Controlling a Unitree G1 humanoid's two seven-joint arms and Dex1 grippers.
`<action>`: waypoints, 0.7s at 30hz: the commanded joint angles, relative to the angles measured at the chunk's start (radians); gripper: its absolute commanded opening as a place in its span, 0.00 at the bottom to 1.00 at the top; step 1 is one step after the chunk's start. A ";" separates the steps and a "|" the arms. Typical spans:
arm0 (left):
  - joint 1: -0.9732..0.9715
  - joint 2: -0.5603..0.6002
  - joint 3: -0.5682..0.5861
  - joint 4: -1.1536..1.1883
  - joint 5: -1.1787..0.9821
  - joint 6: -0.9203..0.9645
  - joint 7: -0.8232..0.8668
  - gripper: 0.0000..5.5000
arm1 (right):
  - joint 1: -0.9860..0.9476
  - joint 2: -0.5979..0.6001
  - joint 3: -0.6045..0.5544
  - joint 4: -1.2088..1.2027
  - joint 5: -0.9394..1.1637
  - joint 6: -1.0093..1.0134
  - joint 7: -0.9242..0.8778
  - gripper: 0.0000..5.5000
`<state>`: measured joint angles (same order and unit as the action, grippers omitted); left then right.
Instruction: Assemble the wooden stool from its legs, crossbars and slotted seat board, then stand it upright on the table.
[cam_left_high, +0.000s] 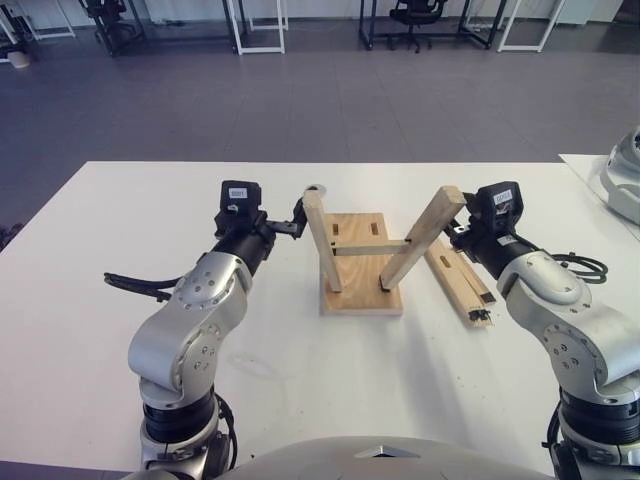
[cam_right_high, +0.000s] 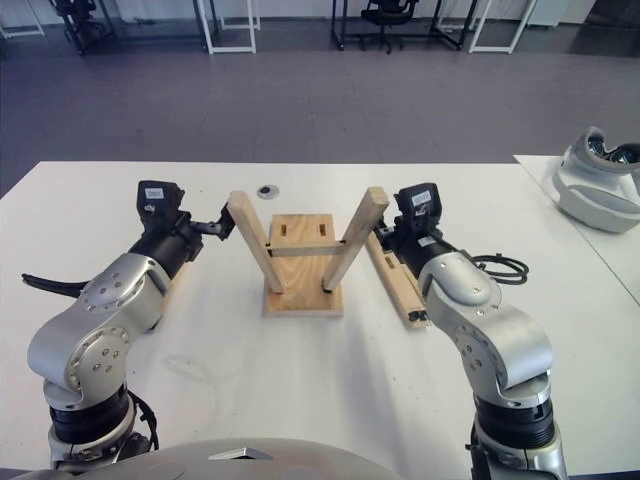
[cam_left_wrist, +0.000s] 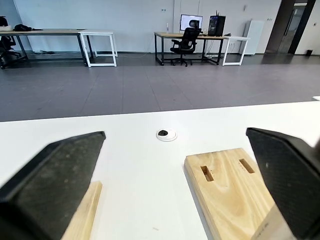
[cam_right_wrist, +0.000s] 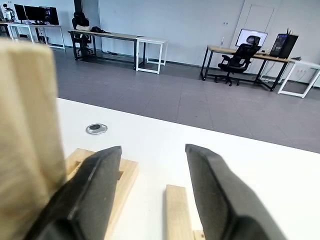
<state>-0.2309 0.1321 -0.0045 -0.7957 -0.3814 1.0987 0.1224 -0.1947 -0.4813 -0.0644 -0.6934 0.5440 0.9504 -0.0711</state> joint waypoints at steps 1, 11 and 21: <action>-0.035 0.002 -0.130 0.010 -0.001 0.018 -0.046 0.95 | -0.111 0.011 0.076 -0.068 0.001 0.031 0.050 0.43; -0.078 0.053 -0.137 0.022 0.089 -0.033 -0.101 0.95 | -0.016 -0.012 0.062 -0.016 -0.073 0.040 0.138 0.43; -0.255 0.195 0.288 0.277 -0.140 -0.254 -0.374 0.95 | -0.234 0.072 -0.285 0.183 0.081 -0.242 0.254 0.43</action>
<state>-0.3252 0.3934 0.2461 -0.5037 -0.3796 0.8603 -0.2212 -0.3496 -0.4312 -0.3167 -0.5070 0.5417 0.7353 0.1428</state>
